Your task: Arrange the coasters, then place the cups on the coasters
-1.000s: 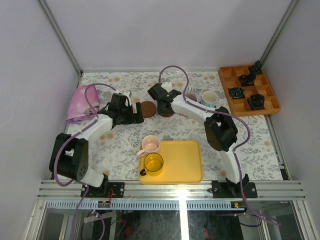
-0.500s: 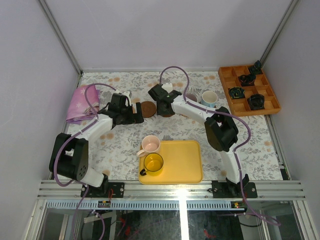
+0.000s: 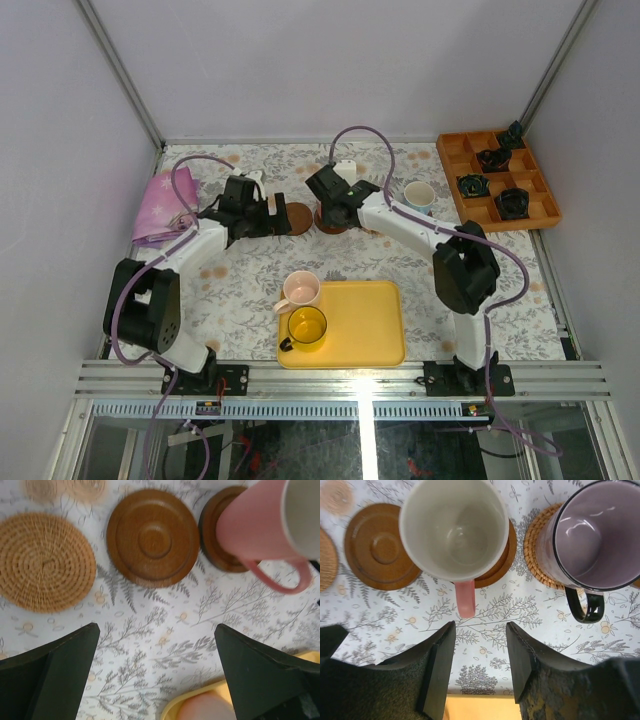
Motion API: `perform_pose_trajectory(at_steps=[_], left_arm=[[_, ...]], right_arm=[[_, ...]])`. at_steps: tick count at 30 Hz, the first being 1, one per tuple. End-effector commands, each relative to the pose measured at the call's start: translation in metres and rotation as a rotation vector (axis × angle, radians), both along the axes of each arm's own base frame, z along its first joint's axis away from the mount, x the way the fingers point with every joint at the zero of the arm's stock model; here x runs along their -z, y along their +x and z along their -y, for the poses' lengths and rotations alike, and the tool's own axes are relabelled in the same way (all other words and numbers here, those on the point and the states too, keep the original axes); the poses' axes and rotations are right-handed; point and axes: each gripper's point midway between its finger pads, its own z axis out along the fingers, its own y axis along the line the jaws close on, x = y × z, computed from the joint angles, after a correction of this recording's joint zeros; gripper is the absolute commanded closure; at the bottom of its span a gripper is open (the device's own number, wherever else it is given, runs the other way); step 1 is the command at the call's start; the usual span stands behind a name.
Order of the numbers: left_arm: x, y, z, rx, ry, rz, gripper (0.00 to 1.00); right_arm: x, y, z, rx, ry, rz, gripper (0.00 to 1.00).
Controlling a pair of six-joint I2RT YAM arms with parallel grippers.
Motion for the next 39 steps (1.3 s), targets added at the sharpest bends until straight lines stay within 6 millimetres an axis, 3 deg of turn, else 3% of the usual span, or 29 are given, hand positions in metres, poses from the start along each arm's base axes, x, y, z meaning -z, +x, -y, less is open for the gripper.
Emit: perform_pose_trajectory(at_steps=[1, 7, 12, 13, 24, 30, 33, 39], left_arm=[[-0.026, 0.032, 0.009, -0.009, -0.051, 0.093, 0.0], [-0.025, 0.029, 0.012, -0.008, -0.069, 0.082, 0.0], [-0.026, 0.008, 0.01, 0.029, -0.067, 0.079, 0.0], [-0.03, 0.003, 0.009, 0.039, -0.066, 0.087, 0.0], [-0.053, -0.105, -0.017, 0.137, 0.035, 0.033, 0.0], [-0.089, -0.138, 0.0, 0.163, -0.048, 0.017, 0.0], [-0.085, -0.15, 0.003, 0.139, -0.083, -0.074, 0.0], [-0.059, -0.177, 0.009, 0.081, -0.115, -0.274, 0.0]], right_arm=[[-0.048, 0.003, 0.0, -0.016, 0.063, 0.124, 0.48], [-0.076, -0.003, 0.01, -0.031, 0.078, 0.206, 0.48], [-0.087, -0.006, 0.028, -0.023, 0.048, 0.266, 0.48], [-0.097, -0.008, 0.032, -0.02, 0.053, 0.293, 0.48], [-0.109, -0.013, 0.054, -0.009, 0.018, 0.372, 0.47], [-0.108, -0.014, 0.055, -0.018, 0.012, 0.373, 0.47], [-0.11, -0.014, 0.055, -0.027, 0.009, 0.38, 0.47], [-0.11, -0.013, 0.054, -0.042, 0.003, 0.385, 0.47]])
